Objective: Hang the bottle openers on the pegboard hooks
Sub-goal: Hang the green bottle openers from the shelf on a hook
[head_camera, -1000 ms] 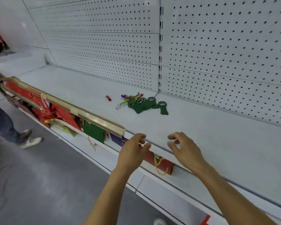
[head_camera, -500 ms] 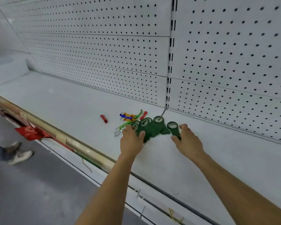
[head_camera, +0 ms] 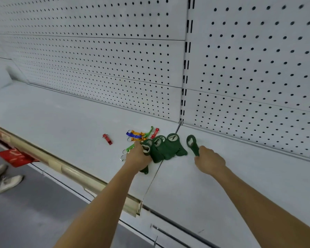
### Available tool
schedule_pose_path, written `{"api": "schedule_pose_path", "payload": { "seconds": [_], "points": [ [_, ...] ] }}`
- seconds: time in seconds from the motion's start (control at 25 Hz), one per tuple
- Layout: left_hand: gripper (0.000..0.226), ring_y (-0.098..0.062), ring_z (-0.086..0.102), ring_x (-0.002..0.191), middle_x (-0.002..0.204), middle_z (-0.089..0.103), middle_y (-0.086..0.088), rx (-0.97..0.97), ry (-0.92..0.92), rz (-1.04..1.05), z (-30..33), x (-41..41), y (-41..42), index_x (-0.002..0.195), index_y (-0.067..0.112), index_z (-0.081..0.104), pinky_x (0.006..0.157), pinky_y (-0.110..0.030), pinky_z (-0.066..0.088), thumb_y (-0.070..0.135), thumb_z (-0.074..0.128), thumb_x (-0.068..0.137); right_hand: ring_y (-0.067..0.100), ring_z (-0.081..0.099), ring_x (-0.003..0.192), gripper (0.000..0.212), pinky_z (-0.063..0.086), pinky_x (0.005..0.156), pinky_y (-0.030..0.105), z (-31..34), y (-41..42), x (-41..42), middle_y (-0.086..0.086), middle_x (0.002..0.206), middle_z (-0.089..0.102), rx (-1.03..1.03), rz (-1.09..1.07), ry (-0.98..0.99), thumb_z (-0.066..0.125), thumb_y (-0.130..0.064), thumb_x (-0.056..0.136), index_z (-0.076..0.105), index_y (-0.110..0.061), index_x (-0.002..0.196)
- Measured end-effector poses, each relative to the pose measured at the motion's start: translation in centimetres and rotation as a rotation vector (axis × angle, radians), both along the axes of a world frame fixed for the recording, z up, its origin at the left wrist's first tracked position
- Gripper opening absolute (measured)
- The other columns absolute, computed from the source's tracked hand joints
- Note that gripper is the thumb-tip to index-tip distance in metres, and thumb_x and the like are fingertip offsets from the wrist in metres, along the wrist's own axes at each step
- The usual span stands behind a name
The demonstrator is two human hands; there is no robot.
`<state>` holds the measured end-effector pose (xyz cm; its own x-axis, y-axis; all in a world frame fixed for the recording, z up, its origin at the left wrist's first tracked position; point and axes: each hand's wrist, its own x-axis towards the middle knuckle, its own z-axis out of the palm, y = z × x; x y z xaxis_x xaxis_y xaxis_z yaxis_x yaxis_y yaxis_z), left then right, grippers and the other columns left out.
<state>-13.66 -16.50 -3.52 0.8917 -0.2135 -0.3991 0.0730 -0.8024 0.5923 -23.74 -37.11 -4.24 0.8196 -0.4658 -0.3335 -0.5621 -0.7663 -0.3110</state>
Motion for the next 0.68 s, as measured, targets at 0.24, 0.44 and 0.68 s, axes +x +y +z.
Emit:
{"api": "schedule_pose_path", "payload": {
  "seconds": [0.24,0.44,0.68],
  "points": [
    [0.024,-0.018,0.061,0.092,0.107,0.062,-0.006,-0.512,0.014,0.144,1.5,-7.0,1.5,0.111,0.017,0.049,0.076,-0.029,0.051,0.017,0.062,0.091,0.026,0.064,0.072,0.023,0.050,0.068,0.037,0.5,2.5,-5.9,0.008,0.084,0.066,0.365,-0.107,-0.286,0.041,-0.027,0.098,0.050,-0.009,0.087],
    [0.018,-0.026,0.066,0.099,0.104,0.067,-0.009,-0.643,0.021,0.073,3.3,-15.0,3.2,0.105,0.019,0.056,0.089,-0.048,0.055,0.019,0.065,0.089,0.014,0.053,0.051,0.016,0.043,0.053,0.023,3.8,6.9,-14.2,0.007,0.070,0.066,0.530,-0.095,-0.551,0.046,-0.017,0.096,0.051,-0.004,0.088],
    [0.009,-0.027,0.068,0.093,0.097,0.070,-0.007,-0.729,0.016,-0.014,5.0,-24.1,3.5,0.098,0.022,0.058,0.057,-0.030,0.058,0.017,0.063,0.091,0.019,0.048,0.050,0.024,0.040,0.047,0.023,6.0,10.0,-24.3,0.010,0.063,0.060,0.635,-0.205,-0.718,0.048,-0.015,0.097,0.050,0.005,0.086]
  ]
}}
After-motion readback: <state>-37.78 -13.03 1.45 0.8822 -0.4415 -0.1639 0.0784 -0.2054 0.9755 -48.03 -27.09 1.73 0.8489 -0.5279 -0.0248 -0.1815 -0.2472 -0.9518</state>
